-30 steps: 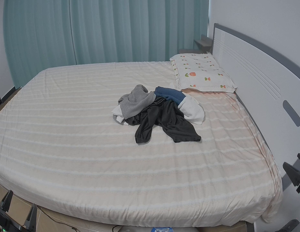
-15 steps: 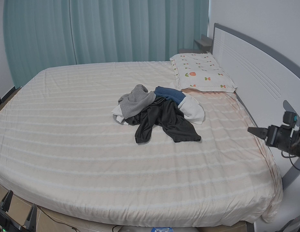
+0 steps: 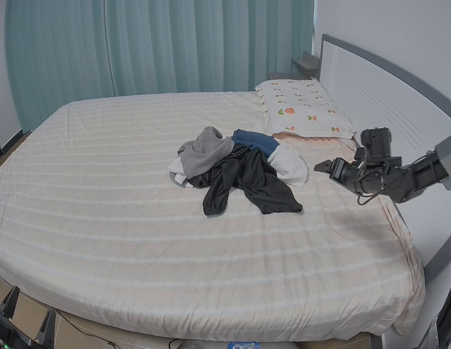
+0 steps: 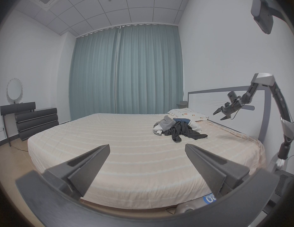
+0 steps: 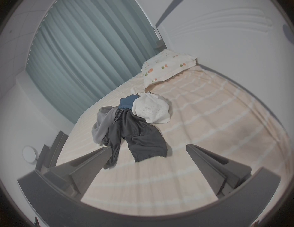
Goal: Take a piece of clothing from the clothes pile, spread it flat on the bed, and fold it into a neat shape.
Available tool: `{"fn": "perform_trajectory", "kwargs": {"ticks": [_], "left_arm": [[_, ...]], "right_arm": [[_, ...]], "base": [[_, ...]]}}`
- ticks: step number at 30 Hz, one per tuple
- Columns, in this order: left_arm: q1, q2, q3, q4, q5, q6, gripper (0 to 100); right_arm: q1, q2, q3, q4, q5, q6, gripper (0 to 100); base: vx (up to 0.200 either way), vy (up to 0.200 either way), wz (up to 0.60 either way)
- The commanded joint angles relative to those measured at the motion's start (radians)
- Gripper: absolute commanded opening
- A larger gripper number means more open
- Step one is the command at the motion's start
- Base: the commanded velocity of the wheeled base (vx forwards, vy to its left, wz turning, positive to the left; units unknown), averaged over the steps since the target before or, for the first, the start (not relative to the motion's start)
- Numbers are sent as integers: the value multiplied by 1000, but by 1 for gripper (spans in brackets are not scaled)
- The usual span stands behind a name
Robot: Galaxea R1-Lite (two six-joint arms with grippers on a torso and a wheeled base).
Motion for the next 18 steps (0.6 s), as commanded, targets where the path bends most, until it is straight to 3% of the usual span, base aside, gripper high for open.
{"fn": "perform_trajectory", "kwargs": {"ticks": [1,15,18], "left_arm": [[0,-5,16,1,0,0,100],[0,-5,16,1,0,0,100],[0,-5,16,1,0,0,100]], "right_arm": [[62,513,-509,137,-53,190,100],[72,643,-649,192,-89,193,100],[74,675,-693,194,-133,188,100]], "base": [[0,0,0],[0,0,0],[0,0,0]]}}
